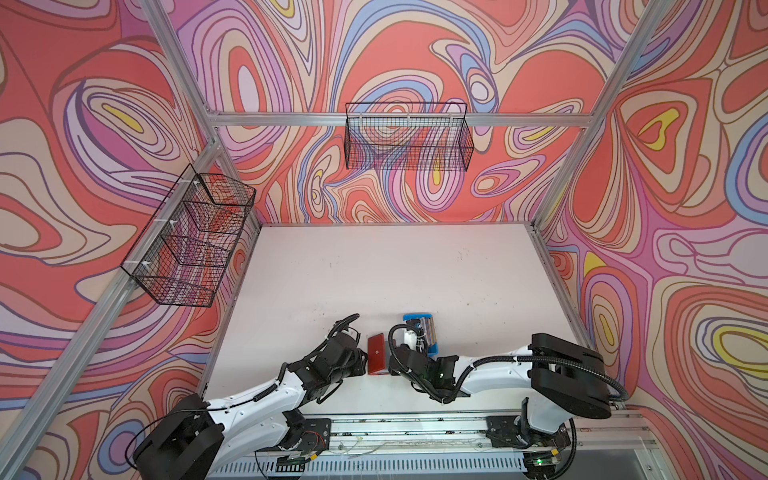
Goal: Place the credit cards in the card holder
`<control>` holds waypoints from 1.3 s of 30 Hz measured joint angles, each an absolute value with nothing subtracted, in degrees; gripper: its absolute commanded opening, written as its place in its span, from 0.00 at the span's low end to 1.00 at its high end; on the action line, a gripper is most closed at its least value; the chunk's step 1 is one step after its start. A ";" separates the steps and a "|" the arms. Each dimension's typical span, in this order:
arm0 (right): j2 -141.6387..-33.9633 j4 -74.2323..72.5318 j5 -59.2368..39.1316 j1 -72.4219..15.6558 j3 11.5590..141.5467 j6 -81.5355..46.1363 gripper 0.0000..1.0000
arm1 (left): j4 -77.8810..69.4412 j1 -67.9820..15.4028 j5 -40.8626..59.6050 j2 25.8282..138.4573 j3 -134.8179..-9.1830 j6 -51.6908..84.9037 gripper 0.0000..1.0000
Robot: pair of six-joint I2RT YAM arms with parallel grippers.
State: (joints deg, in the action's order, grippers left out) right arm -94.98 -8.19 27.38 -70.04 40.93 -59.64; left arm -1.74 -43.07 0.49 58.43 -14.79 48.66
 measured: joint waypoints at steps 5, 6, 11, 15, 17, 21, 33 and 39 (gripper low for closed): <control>-95.37 -8.27 27.07 -70.02 40.93 -59.64 0.00 | -3.27 -43.03 0.60 59.55 -15.03 48.62 0.28; -95.37 -8.29 27.00 -70.02 40.93 -59.64 0.00 | -3.53 -43.00 0.60 60.03 -15.07 48.58 0.28; -95.39 -8.64 26.63 -70.02 40.93 -59.64 0.00 | -5.04 -43.00 1.45 64.40 -16.67 48.18 0.28; -95.48 -8.99 26.35 -69.91 40.93 -59.64 0.00 | -6.48 -43.00 2.33 68.99 -18.65 48.14 0.26; -95.48 -9.10 26.28 -69.87 40.93 -59.64 0.00 | -7.60 -43.00 2.85 70.81 -19.29 48.16 0.25; -95.48 -9.30 26.17 -69.71 40.93 -59.61 0.00 | -9.41 -42.98 3.88 73.10 -20.14 48.21 0.22; -97.27 -13.91 22.96 -66.76 39.94 -59.64 0.00 | -9.50 -42.74 6.63 71.31 -18.63 50.41 0.22; -97.97 -15.94 22.22 -66.76 39.86 -59.64 0.00 | -10.46 -42.74 7.92 72.14 -18.63 51.57 0.20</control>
State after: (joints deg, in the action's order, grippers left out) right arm -97.97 -15.94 22.22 -66.76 39.86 -59.64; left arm -10.46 -42.74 7.92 72.14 -18.63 51.57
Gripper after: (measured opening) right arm 0.047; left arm 0.204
